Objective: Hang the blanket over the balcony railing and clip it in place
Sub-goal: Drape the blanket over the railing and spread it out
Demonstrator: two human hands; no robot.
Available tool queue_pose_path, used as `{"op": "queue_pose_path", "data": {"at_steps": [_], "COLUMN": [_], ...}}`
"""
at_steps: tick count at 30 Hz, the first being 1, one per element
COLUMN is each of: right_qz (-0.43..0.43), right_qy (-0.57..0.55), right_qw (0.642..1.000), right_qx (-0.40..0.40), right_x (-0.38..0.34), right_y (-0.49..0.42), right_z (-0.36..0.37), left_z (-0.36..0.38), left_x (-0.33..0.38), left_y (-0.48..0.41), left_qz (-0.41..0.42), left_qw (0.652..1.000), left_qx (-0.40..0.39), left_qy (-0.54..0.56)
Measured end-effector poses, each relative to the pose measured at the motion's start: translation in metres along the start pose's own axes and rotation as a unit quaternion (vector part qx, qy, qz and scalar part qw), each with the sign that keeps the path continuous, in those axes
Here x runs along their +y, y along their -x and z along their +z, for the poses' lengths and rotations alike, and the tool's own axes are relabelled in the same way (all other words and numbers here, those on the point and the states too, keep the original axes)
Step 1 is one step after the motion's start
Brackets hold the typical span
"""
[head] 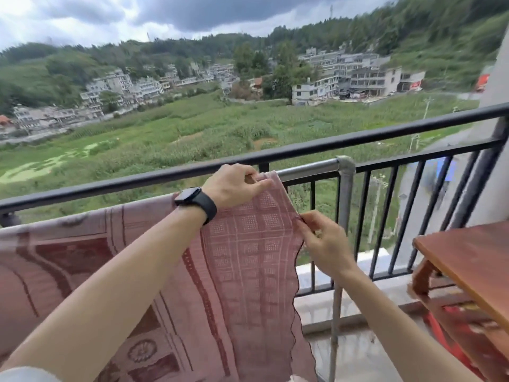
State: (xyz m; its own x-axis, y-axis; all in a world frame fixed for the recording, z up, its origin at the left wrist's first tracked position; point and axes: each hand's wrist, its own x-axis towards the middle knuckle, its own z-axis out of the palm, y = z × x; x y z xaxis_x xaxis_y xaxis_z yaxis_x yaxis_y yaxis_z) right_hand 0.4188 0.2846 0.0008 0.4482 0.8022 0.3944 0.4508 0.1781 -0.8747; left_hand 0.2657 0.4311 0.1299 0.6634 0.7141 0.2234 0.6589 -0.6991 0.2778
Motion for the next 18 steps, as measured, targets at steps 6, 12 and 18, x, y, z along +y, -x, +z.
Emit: {"op": "queue_pose_path", "data": {"at_steps": [6, 12, 18], "right_qz": [0.045, 0.044, 0.091], "right_qy": [-0.041, -0.058, -0.043], "right_qw": [0.998, 0.997, 0.984], "right_qx": [-0.002, 0.039, -0.147], "right_x": [0.027, 0.054, 0.105], "right_y": [-0.030, -0.062, -0.042], "right_z": [-0.063, -0.109, -0.113], "left_z": [0.036, 0.061, 0.086], "left_x": [0.065, 0.112, 0.126], "left_y": [-0.033, -0.063, -0.069], "left_qz": [0.003, 0.024, -0.004], "left_qw": [0.996, 0.983, 0.961], "left_qx": [0.091, 0.168, 0.273], "left_qy": [0.014, 0.064, 0.041]}}
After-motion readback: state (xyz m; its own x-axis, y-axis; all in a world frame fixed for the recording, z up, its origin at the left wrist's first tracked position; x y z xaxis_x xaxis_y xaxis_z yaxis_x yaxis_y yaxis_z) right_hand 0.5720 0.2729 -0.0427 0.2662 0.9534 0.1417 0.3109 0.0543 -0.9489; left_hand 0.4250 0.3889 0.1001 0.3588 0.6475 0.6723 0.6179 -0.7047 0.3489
